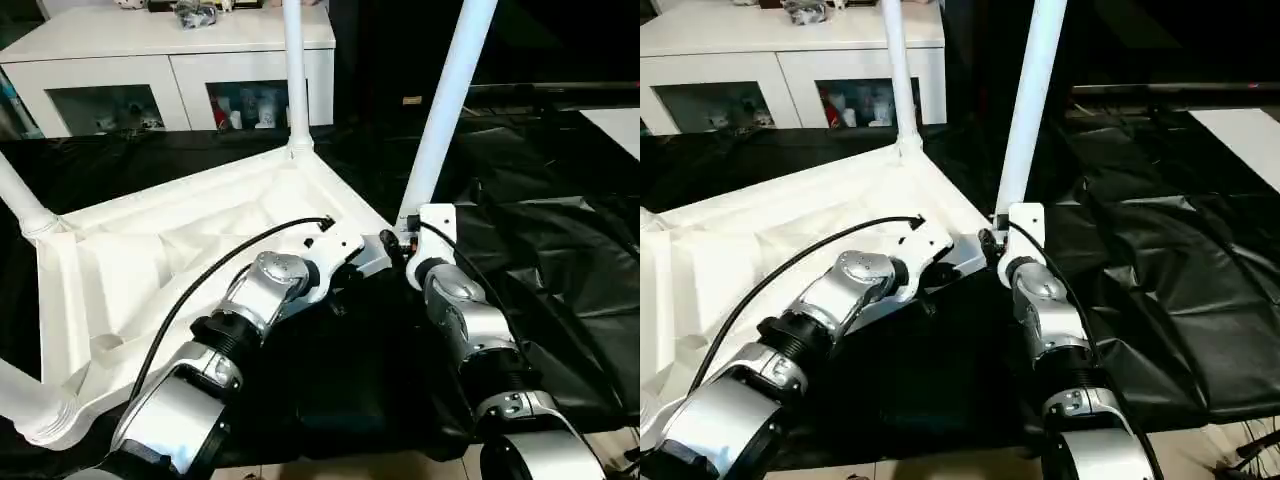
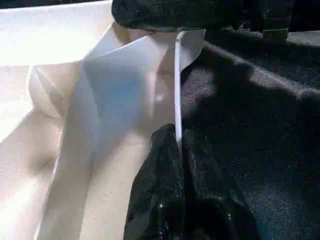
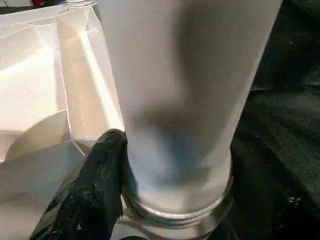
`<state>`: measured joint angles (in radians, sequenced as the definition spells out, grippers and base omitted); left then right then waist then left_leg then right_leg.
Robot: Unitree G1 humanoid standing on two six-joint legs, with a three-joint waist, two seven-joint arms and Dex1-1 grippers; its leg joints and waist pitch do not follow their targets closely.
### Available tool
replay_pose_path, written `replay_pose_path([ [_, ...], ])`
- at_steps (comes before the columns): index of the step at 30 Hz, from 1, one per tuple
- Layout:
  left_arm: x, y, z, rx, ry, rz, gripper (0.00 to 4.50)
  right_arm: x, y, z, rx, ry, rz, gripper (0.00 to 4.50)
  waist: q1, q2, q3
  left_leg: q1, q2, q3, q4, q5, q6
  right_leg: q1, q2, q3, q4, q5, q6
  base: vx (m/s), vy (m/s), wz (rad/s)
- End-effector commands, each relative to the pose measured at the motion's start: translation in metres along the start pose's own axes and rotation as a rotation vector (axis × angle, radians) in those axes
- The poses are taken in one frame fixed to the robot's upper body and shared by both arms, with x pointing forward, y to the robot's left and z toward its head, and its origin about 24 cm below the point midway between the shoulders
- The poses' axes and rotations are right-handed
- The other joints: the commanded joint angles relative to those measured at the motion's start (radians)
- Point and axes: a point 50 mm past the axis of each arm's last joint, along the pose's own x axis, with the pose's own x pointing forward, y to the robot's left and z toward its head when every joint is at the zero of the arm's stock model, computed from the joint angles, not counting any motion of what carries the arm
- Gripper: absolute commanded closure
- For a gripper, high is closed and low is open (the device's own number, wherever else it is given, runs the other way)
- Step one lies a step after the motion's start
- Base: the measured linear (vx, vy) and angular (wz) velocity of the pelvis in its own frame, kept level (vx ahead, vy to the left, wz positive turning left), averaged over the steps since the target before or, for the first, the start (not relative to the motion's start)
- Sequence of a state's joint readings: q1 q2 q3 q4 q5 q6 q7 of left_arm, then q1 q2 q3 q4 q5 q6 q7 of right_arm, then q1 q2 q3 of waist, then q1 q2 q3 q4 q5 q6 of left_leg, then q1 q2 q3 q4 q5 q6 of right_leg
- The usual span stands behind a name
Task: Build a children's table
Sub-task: Rotate leg to tighten
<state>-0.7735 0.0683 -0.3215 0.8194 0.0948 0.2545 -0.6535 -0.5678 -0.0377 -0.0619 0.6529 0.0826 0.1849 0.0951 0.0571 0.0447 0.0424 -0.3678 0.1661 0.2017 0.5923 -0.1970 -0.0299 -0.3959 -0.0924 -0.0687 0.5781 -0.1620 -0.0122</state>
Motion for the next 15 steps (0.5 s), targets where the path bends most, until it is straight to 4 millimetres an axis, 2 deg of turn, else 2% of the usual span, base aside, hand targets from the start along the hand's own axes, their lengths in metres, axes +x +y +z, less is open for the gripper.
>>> replay_pose_path([
  [1, -0.003, -0.003, -0.01, 0.054, 0.011, -0.021, 4.5, -0.006, 0.03, 0.004, -0.041, -0.059, 0.231, 1.14, 0.002, -0.005, -0.059, 0.012, 0.058, -0.033, -0.079, -0.231, 0.035, 0.042, -0.067, 0.041, -0.073, -0.276, -0.188, 0.0, 0.0, 0.0],
  [3, -0.005, -0.004, -0.012, 0.063, 0.004, -0.044, 4.5, -0.008, 0.027, 0.007, -0.055, -0.079, 0.24, 1.06, -0.002, -0.008, -0.06, 0.003, 0.058, -0.035, -0.08, -0.21, 0.047, 0.048, -0.067, 0.041, -0.066, -0.245, -0.192, 0.0, 0.0, 0.0],
  [4, -0.009, -0.005, -0.015, 0.072, -0.003, -0.077, 4.5, -0.011, 0.021, 0.013, -0.058, -0.101, 0.275, 0.81, -0.005, -0.006, -0.06, 0.002, 0.058, -0.036, -0.079, -0.205, 0.05, 0.049, -0.067, 0.04, -0.065, -0.245, -0.197, 0.0, 0.0, 0.0],
  [6, -0.014, -0.005, -0.019, 0.076, 0.0, -0.102, 4.5, -0.015, 0.016, 0.018, -0.07, -0.112, 0.328, 0.7, -0.006, -0.007, -0.061, 0.005, 0.059, -0.034, -0.076, -0.206, 0.062, 0.049, -0.068, 0.041, -0.065, -0.242, -0.207, 0.0, 0.0, 0.0],
  [8, -0.022, -0.005, -0.023, 0.078, -0.006, -0.147, 4.5, -0.022, 0.01, 0.02, -0.139, -0.093, 0.441, 0.53, -0.006, -0.004, -0.059, 0.003, 0.059, -0.034, -0.074, -0.19, 0.078, 0.049, -0.065, 0.04, -0.064, -0.248, -0.211, 0.0, 0.0, 0.0],
  [9, -0.022, -0.005, -0.023, 0.078, -0.006, -0.147, 4.5, -0.022, 0.01, 0.02, -0.139, -0.093, 0.441, 0.53, -0.006, -0.004, -0.059, 0.003, 0.059, -0.034, -0.074, -0.19, 0.078, 0.049, -0.065, 0.04, -0.064, -0.248, -0.211, 0.0, 0.0, 0.0],
  [10, -0.03, -0.005, -0.026, 0.089, -0.014, -0.187, 4.5, -0.034, 0.003, 0.016, -0.268, -0.045, 0.583, 0.39, -0.004, -0.001, -0.059, 0.006, 0.063, -0.034, -0.074, -0.185, 0.082, 0.047, -0.064, 0.04, -0.063, -0.244, -0.216, 0.0, 0.0, 0.0],
  [11, -0.033, -0.006, -0.027, 0.094, -0.021, -0.206, 4.5, -0.038, -0.001, 0.014, -0.314, -0.027, 0.626, 0.39, -0.001, -0.003, -0.06, 0.005, 0.064, -0.033, -0.072, -0.18, 0.084, 0.05, -0.064, 0.04, -0.062, -0.233, -0.216, 0.0, 0.0, 0.0],
  [13, -0.038, -0.006, -0.028, 0.099, -0.026, -0.237, 4.5, -0.044, -0.007, 0.011, -0.353, 0.003, 0.675, 0.39, 0.003, 0.0, -0.061, 0.005, 0.064, -0.03, -0.069, -0.165, 0.093, 0.046, -0.063, 0.042, -0.056, -0.193, -0.231, 0.0, 0.0, 0.0],
  [15, -0.047, -0.011, -0.028, 0.138, -0.063, -0.33, 4.5, -0.051, -0.016, 0.008, -0.387, 0.039, 0.726, 0.39, 0.003, -0.003, -0.061, 0.002, 0.064, -0.031, -0.07, -0.159, 0.095, 0.047, -0.064, 0.042, -0.054, -0.187, -0.243, 0.0, 0.0, 0.0],
])
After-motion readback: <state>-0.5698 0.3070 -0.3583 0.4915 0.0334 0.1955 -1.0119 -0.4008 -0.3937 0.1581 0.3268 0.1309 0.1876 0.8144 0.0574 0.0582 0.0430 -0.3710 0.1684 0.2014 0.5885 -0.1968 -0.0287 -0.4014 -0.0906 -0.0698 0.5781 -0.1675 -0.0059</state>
